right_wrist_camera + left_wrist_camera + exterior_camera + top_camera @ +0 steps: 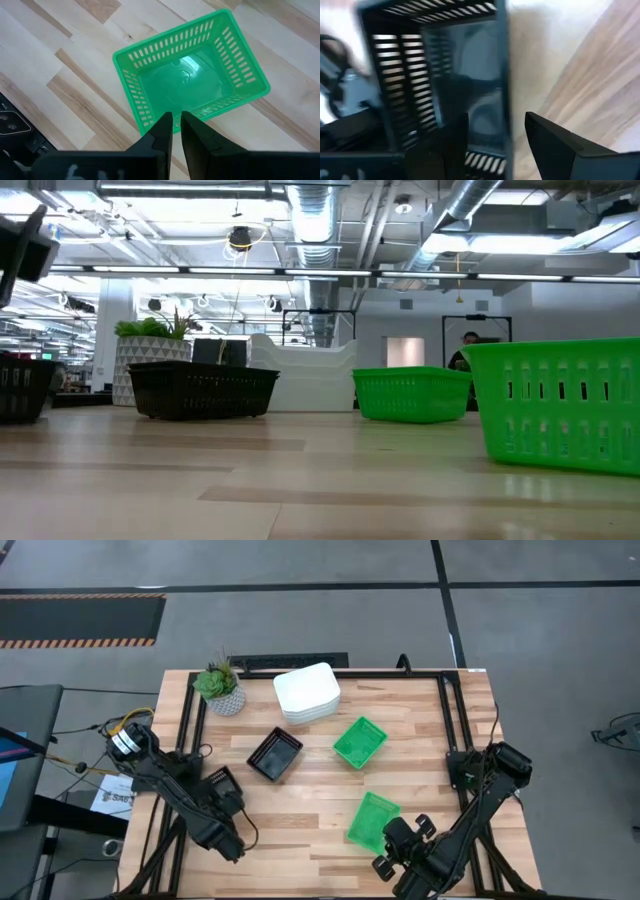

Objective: Stack baskets by color
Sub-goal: Stack the bottom black bin on top of the top black bin

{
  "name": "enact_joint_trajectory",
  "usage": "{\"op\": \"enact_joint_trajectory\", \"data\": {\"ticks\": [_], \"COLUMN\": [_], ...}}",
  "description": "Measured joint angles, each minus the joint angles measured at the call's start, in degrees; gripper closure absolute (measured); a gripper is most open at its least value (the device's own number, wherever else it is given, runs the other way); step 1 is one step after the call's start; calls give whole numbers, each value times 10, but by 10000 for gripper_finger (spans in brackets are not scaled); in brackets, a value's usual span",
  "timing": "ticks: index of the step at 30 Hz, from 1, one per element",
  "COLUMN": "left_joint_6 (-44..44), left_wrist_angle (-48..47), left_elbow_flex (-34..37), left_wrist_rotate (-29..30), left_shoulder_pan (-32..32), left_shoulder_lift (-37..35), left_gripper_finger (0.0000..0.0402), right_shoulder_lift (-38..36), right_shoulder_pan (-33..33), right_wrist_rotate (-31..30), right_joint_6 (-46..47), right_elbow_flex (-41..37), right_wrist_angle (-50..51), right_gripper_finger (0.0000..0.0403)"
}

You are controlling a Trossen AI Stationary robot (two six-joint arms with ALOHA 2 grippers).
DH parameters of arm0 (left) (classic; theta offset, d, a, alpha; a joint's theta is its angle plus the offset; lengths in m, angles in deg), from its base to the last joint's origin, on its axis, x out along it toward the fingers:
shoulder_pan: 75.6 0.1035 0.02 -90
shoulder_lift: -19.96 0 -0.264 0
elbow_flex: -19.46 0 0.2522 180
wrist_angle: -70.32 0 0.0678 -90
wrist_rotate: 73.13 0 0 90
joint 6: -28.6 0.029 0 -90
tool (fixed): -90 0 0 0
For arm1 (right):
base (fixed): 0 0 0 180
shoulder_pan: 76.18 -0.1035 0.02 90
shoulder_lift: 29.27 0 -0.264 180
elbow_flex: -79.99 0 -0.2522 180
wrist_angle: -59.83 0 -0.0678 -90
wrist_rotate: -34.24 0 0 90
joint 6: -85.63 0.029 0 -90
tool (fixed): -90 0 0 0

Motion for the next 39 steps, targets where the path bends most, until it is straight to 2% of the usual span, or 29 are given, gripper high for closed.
{"op": "enact_joint_trajectory", "data": {"ticks": [4,6,9,11,16,22,25,29,34,39], "left_joint_6": [7,-3,-24,-35,-41,-42,-53,-56,-17,87], "left_wrist_angle": [34,29,23,18,-6,-72,-116,-169,-176,-106], "left_elbow_flex": [11,11,10,3,-38,-134,-193,-268,-321,-327], "left_wrist_rotate": [-3,2,-2,-6,-9,7,53,150,274,297], "left_shoulder_pan": [0,0,0,0,0,3,16,54,130,239], "left_shoulder_lift": [0,0,0,0,0,0,0,0,0,0], "left_gripper_finger": [249,287,365,390,399,401,401,401,401,401], "right_shoulder_lift": [0,0,0,0,0,0,0,0,0,0], "right_shoulder_pan": [1,4,5,5,5,5,5,5,5,5], "right_wrist_rotate": [1,1,3,3,3,3,3,3,3,3], "right_joint_6": [-6,-7,-9,-9,-9,-10,-13,-14,-14,-13], "right_elbow_flex": [0,0,0,0,0,0,0,0,0,0], "right_wrist_angle": [0,0,0,0,0,0,0,0,0,0], "right_gripper_finger": [340,340,340,340,340,340,340,340,340,340]}}
